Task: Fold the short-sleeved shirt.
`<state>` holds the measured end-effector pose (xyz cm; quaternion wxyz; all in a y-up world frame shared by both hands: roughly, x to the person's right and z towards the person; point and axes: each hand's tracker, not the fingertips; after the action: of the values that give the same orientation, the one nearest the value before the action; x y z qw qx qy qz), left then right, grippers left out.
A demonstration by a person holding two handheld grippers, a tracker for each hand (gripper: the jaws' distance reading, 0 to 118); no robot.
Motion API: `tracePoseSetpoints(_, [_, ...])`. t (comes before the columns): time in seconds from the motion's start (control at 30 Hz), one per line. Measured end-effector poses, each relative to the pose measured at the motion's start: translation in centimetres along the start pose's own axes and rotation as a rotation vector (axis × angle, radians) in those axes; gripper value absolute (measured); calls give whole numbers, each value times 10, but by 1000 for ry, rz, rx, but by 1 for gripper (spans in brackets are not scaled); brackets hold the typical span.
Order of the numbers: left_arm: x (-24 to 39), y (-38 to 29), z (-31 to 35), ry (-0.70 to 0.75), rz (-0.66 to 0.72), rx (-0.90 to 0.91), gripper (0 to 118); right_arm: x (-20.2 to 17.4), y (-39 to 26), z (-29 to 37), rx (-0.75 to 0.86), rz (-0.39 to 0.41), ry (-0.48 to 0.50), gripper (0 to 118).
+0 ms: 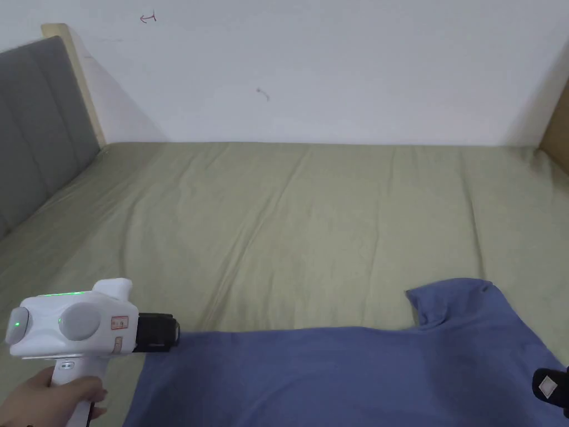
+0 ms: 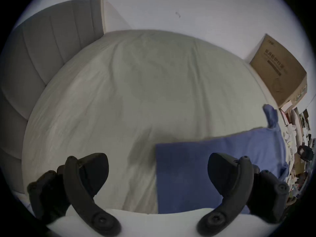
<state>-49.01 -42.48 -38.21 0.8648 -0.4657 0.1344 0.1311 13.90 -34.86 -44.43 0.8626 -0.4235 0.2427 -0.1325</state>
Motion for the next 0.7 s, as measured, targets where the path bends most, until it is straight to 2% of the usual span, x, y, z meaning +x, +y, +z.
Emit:
tracePoseSetpoints(0.07, [-2,-1,-20,0,-9,-42,114,5,-5,-6,-19,-7,-14,4])
tracePoseSetpoints(0.13, [4,-7,-30,-62,-36,-80,105,11,-7,-13,-40,-9,-32,4])
tracePoseSetpoints(0.17, [12,-10,-31,-24,-73,-96,103,12,-9,-14,-48,-11,-36,4])
tracePoseSetpoints(0.2, [22,-14,-25,33,-153,-46,95,14,-9,-16,-54,-15,-37,4])
tracePoseSetpoints(0.23, [29,-17,-19,-9,-198,1,79,16,-9,-18,-56,-16,-36,4])
tracePoseSetpoints(0.3, [40,-25,-3,-65,-221,33,18,17,-9,-20,-56,-14,-37,4])
tracePoseSetpoints(0.33, [43,-26,2,-92,-219,30,4,18,-7,-23,-56,-12,-41,4])
tracePoseSetpoints(0.4, [42,-26,6,-144,-184,22,4,21,1,-30,-59,-10,-40,4])
tracePoseSetpoints(0.47, [41,-24,14,-115,-165,42,4,15,10,-36,-52,5,-38,4])
tracePoseSetpoints(0.6, [38,-21,49,-137,-139,178,4,14,51,-63,-7,103,-76,7])
tracePoseSetpoints(0.63, [38,-21,56,-137,-140,204,4,14,62,-69,30,133,-83,16])
tracePoseSetpoints(0.7, [41,-23,74,-140,-135,239,4,14,85,-90,15,163,-148,95])
